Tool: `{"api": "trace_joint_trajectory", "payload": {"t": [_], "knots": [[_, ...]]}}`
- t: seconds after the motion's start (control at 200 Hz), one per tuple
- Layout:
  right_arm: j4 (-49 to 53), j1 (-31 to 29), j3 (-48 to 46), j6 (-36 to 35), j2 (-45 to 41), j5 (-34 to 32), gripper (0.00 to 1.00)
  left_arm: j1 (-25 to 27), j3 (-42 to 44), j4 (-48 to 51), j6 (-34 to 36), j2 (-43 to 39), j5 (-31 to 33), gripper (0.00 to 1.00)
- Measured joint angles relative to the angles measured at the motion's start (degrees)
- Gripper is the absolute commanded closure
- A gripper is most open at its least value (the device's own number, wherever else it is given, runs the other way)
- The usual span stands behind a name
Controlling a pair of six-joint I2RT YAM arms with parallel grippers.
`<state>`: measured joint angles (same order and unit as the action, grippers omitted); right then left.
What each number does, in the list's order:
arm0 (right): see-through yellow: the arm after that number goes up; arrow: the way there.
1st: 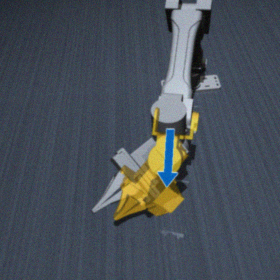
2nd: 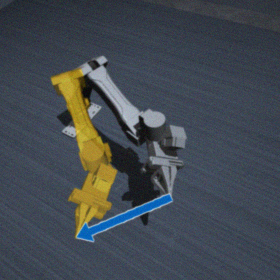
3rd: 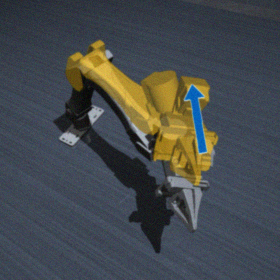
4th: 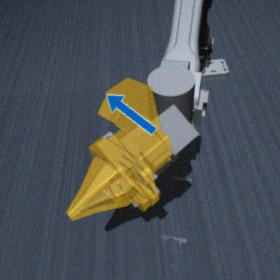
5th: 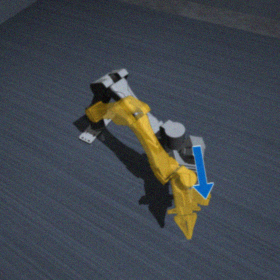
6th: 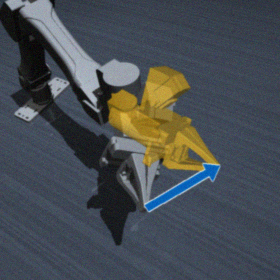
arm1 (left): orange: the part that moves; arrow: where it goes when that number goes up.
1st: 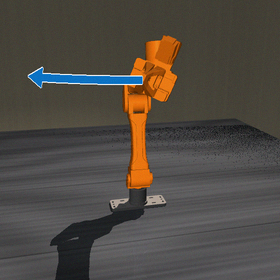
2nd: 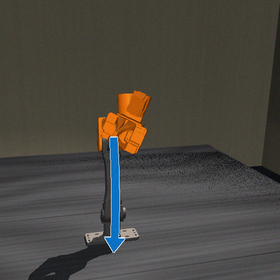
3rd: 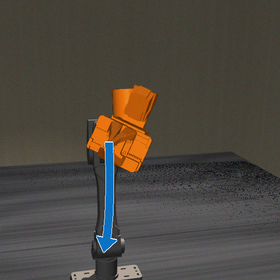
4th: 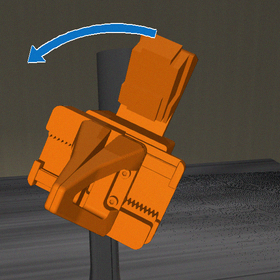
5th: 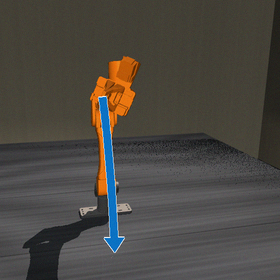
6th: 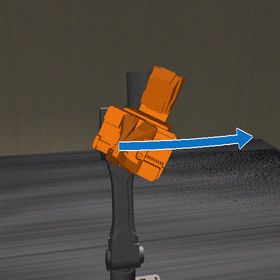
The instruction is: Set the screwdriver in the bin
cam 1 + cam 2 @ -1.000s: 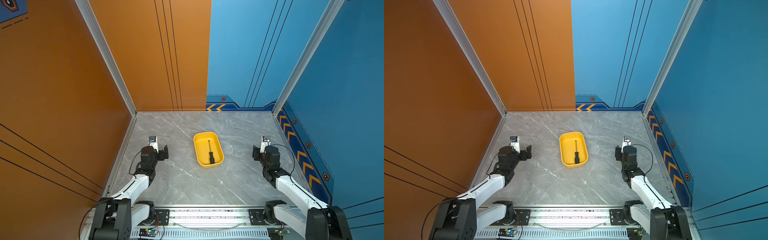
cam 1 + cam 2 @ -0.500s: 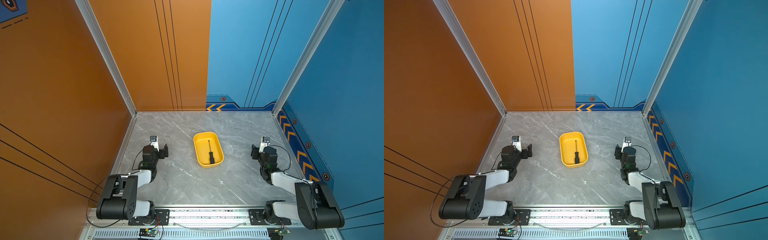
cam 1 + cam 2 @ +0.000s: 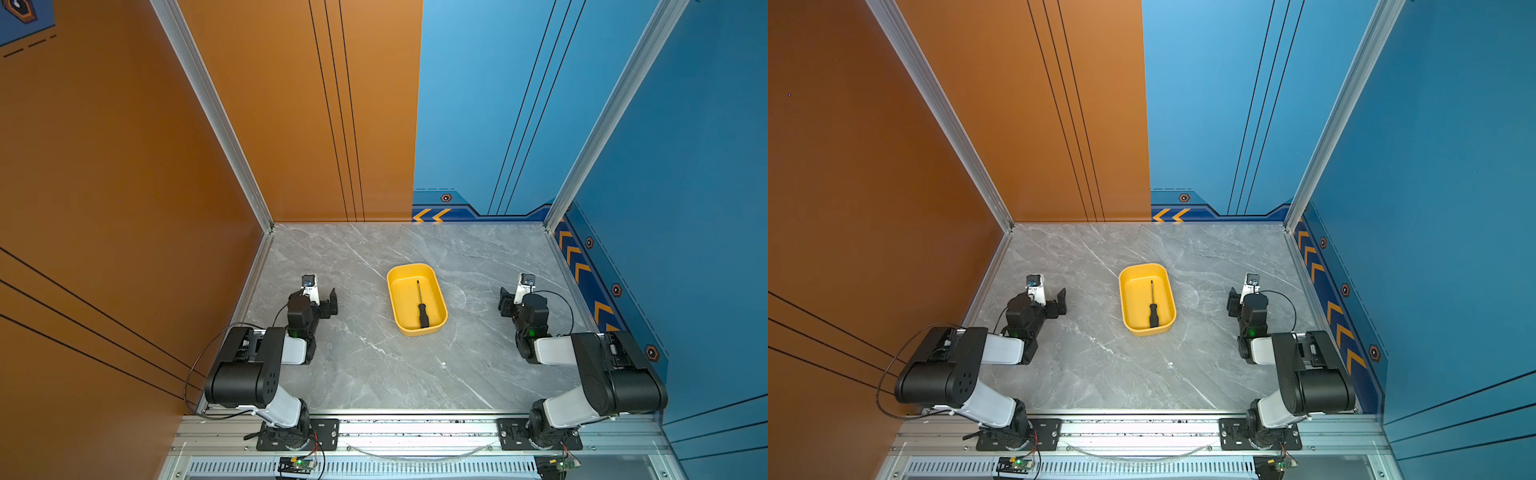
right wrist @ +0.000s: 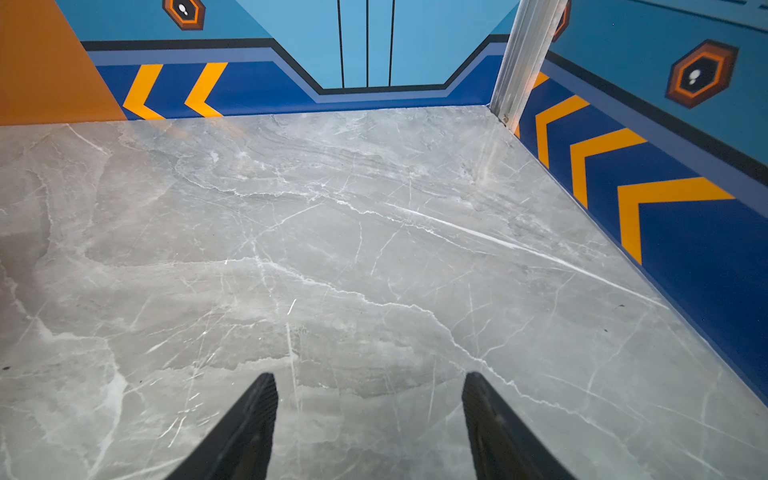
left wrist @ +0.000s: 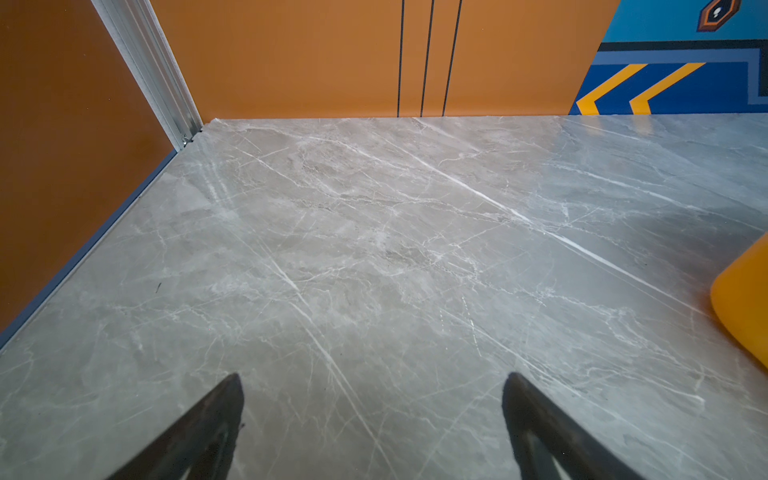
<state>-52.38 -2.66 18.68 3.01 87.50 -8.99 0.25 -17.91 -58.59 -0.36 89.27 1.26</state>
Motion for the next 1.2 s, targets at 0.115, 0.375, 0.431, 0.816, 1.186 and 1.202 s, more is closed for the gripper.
{"api": "trace_joint_trajectory", "payload": {"t": [0.115, 0.375, 0.431, 0.816, 1.186, 1.202], "knots": [[-0.2, 0.0, 0.3, 0.0, 0.7, 0.0, 0.31, -0.1, -1.1, 1.6, 0.0, 0.0, -0.1, 0.02], [-0.1, 0.8, 2.1, 0.1, 0.7, 1.4, 0.13, -0.3, -3.5, 4.7, 0.2, 0.0, -0.2, 0.02], [-0.1, 0.9, 2.1, 0.1, 0.7, 1.5, 0.05, -0.3, -3.5, 4.9, 0.2, 0.0, -0.2, 0.02], [-0.1, 0.9, 2.1, 0.2, 0.7, 1.9, 0.00, -0.3, -3.5, 5.7, 0.2, 0.0, -0.4, 0.02], [-0.1, 0.9, 2.1, 0.2, 0.7, 1.9, 0.00, -0.3, -3.5, 5.7, 0.2, 0.0, -0.4, 0.02], [-0.1, 0.9, 2.1, 0.2, 0.7, 1.9, 0.00, -0.3, -3.5, 5.7, 0.2, 0.0, -0.4, 0.02]]}}
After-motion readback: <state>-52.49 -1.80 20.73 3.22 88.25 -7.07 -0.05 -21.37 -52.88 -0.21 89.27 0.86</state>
